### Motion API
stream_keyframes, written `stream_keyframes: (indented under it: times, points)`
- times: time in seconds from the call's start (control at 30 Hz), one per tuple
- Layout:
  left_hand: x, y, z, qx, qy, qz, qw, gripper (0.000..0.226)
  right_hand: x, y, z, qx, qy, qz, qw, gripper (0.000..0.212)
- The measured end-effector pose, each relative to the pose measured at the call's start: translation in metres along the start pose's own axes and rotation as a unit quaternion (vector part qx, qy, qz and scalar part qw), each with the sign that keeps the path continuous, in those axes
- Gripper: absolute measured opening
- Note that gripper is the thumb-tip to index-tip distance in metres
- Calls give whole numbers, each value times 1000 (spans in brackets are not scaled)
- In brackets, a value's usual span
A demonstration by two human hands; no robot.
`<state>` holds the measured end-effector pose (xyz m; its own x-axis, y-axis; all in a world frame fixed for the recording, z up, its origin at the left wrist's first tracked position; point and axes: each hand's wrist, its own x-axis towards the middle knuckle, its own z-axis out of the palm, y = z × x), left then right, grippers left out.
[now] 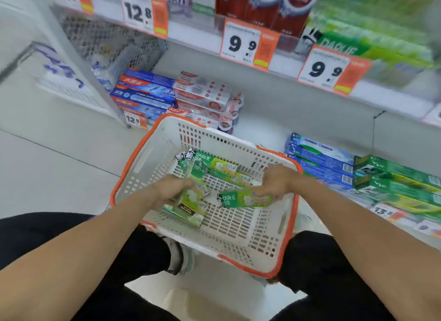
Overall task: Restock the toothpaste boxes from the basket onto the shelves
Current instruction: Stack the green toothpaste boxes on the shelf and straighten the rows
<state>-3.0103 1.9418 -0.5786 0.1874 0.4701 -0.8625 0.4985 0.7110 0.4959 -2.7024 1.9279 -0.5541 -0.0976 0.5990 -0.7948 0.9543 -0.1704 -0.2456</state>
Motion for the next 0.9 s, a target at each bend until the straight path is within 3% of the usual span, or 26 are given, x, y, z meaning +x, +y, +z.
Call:
stream_keyframes:
  times: [0.07,0.17,0.3,0.4,0.5,0.6,0.73,0.9]
  points:
    - [-26,28,-5,9,-10,30,999,45,-40,-7,-29,-10,38,-15,999,48]
    - [-71,76,-5,7,-25,92,995,26,-89,-7,-63,-13,120,-43,992,39]
    - [-113,118,-1,15,-18,179,984,2,-142,3,-86,157,202,-107,961,20]
    - [-132,129,2,-18,-18,196,980,21,-169,17,-86,307,252,-156,904,19]
    - [-143,129,3,-46,-51,226,972,49,-193,31,-87,378,303,-171,858,14]
    - [-151,137,4,-70,-29,288,955,65,-223,43,-94,358,410,-183,819,13]
    - [-153,155,22,-125,-21,341,931,58,-259,57,-112,321,524,-195,764,15]
    - [-140,165,47,-119,15,344,931,66,-262,70,-162,267,644,-182,693,17]
